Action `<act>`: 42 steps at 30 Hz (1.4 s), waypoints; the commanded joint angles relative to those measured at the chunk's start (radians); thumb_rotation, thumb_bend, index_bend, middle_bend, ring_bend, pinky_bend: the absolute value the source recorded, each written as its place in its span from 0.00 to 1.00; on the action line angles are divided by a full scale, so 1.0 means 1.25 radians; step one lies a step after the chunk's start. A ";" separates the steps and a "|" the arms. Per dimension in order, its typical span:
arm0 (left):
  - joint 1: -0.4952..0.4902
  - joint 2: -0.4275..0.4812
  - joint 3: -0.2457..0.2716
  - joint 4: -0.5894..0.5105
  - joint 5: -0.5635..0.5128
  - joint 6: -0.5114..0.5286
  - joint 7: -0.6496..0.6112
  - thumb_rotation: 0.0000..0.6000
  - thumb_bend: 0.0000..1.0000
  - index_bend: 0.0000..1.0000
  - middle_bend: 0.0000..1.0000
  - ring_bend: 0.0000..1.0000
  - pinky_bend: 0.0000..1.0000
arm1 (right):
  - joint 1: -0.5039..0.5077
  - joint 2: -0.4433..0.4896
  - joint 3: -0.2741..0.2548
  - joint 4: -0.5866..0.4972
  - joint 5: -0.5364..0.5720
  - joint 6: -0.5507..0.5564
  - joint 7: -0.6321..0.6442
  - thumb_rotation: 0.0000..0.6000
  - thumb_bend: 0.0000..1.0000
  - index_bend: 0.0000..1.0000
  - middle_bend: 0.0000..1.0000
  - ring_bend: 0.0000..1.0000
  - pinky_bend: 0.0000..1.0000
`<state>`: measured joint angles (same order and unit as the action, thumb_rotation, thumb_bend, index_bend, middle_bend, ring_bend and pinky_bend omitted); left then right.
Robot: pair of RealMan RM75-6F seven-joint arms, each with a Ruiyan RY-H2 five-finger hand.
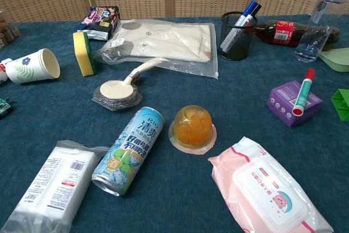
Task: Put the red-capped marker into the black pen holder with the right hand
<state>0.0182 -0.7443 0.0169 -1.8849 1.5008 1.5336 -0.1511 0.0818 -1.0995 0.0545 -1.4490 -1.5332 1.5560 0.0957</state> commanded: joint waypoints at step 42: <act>-0.019 0.004 -0.001 -0.021 -0.015 -0.051 0.026 1.00 0.07 0.00 0.00 0.00 0.00 | 0.225 -0.144 -0.066 0.228 -0.288 -0.096 0.109 1.00 0.56 0.31 0.01 0.00 0.06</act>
<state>-0.0043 -0.7398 0.0157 -1.9101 1.4826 1.4706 -0.1197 0.3484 -1.2648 -0.0297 -1.1742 -1.8929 1.4461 0.2290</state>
